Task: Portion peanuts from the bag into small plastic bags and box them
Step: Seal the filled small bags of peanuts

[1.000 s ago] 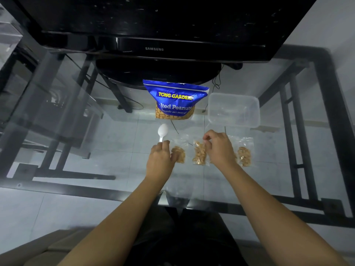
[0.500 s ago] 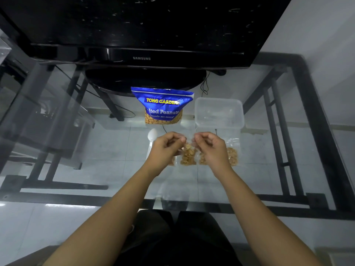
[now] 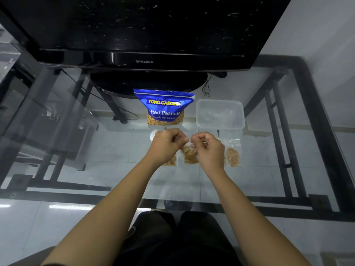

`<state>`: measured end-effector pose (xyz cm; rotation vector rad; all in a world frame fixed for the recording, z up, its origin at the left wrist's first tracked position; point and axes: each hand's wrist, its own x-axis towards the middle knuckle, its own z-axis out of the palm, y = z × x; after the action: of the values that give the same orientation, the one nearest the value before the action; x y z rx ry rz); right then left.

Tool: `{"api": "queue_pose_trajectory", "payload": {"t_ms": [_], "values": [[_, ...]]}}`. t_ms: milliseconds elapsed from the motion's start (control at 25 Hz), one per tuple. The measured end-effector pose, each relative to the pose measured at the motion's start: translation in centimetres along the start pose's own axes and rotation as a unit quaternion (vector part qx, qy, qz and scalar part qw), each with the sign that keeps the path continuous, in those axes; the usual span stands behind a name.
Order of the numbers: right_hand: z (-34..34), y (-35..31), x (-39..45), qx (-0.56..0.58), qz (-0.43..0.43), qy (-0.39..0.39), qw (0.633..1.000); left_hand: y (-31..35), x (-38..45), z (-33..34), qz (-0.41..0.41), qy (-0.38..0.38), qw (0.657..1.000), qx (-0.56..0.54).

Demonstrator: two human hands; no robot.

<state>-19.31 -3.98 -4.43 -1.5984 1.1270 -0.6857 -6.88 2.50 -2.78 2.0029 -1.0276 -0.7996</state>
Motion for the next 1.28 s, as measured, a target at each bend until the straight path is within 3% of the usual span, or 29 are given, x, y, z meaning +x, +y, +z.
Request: {"api": "queue_pose_trajectory", "payload": {"t_ms": [320,440,520,600,720,840,960,1080,1280], "values": [[-0.6,0.2,0.4,0.000,0.010,-0.003,1.000,-0.7,-0.2,-1.1,-0.009,-0.005,1.000,0.024],[-0.4,0.8,0.5,0.067,0.088,-0.015,0.994,-1.2,-1.0,-0.1,-0.055,0.005,0.994,-0.095],[-0.3,1.2,0.5,0.141,0.156,-0.029,0.977,-1.8,-1.8,0.8,-0.097,-0.030,0.976,-0.194],[-0.4,1.8,0.7,0.163,0.194,-0.043,0.966,-2.8,-2.4,1.6,-0.128,-0.058,0.966,-0.219],[-1.2,3.6,1.0,-0.018,0.158,-0.054,0.986,-4.0,-2.4,2.4,-0.184,0.001,0.957,-0.226],[-1.7,5.3,0.9,-0.105,0.118,-0.036,0.987,-4.7,-2.2,3.7,-0.164,0.045,0.981,-0.095],[-1.5,6.0,0.7,-0.168,0.059,-0.003,0.984,-4.6,-2.0,5.6,-0.026,0.057,0.995,0.073],[-1.7,6.1,1.0,-0.262,0.044,0.043,0.963,-4.7,-1.3,7.8,0.110,0.036,0.977,0.179],[-1.7,5.9,1.5,-0.340,0.083,-0.028,0.937,-4.9,-1.1,8.8,0.172,0.012,0.922,0.348]]}}
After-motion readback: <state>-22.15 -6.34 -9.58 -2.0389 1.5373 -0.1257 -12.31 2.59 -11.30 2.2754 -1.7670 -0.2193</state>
